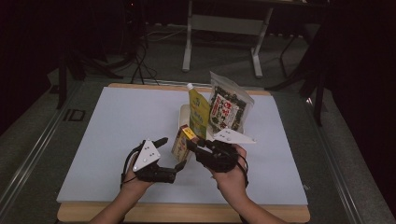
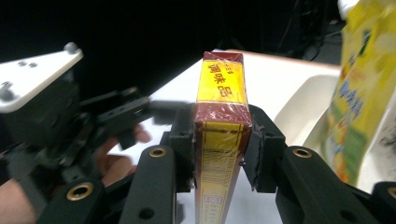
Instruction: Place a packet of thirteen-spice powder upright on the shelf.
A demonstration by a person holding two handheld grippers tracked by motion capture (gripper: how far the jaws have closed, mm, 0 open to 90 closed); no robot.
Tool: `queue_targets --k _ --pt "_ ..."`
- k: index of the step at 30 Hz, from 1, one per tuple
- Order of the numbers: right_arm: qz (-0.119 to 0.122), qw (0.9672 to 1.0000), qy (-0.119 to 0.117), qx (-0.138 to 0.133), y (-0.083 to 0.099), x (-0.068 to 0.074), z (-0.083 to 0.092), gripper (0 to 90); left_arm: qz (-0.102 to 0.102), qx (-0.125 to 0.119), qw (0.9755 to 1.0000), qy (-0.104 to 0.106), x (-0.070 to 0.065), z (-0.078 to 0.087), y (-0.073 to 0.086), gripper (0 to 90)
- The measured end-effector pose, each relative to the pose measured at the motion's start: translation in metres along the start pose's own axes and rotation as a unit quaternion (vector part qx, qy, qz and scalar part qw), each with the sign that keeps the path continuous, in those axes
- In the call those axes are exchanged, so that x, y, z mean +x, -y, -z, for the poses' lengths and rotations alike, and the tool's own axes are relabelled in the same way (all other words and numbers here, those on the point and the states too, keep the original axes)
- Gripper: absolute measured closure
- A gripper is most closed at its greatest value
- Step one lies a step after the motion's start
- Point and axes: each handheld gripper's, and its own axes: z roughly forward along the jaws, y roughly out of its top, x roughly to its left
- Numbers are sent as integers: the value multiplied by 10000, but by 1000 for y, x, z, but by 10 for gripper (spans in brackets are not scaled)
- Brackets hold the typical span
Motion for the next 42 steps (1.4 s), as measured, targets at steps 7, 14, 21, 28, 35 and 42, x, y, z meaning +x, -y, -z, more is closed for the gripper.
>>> queue_targets --k 7,14,21,28,35,42 --pt "223 9984 471 -228 -8 -5 -11 678 97 -6 9998 -188 8 13 7 70" --pt "359 9943 954 -312 -13 -12 -33 678 190 25 9992 -355 17 27 20 70" --pt "404 9873 1456 -496 -17 -16 -54 678 298 58 9982 -521 23 38 34 70" --pt "418 9808 1859 -408 -15 -22 -80 678 239 52 9980 -590 25 41 36 70" --pt "286 9769 2083 -382 -14 -24 -98 678 231 91 9980 -575 25 38 39 70" --pt "-102 9698 2388 -495 -20 -22 -111 677 229 96 9979 -597 26 37 40 70"
